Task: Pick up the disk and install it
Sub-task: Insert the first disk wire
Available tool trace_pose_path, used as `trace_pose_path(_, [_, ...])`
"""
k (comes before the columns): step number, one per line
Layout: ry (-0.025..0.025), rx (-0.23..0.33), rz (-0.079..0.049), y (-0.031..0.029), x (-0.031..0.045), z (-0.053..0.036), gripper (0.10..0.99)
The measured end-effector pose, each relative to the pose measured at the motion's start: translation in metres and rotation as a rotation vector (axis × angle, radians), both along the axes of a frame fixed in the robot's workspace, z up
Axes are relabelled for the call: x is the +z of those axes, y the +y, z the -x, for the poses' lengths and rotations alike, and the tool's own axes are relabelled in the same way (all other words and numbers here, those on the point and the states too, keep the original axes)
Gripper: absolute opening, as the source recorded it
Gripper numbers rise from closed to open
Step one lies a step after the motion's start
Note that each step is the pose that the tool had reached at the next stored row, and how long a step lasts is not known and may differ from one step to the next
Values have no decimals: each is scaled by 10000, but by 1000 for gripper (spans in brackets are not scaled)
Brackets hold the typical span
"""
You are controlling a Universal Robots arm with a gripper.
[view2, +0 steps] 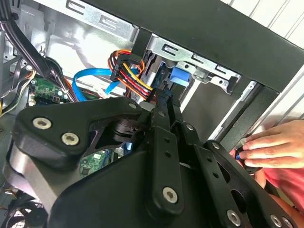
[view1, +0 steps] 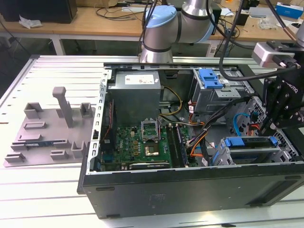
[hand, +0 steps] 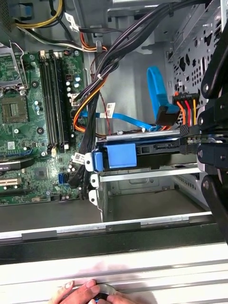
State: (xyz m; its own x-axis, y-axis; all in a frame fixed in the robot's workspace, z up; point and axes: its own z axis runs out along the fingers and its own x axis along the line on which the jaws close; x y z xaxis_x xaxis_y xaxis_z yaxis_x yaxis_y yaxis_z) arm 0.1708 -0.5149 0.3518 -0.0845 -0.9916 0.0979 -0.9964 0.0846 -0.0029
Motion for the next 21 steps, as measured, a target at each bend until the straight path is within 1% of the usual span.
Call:
trace_pose_path(10, [0,84,1,0,-29,2,169])
trace_pose_path(15, [0,205,0,-14,-85,8,169])
trace_pose_path(21, [0,245,1,-15,-119,8,169])
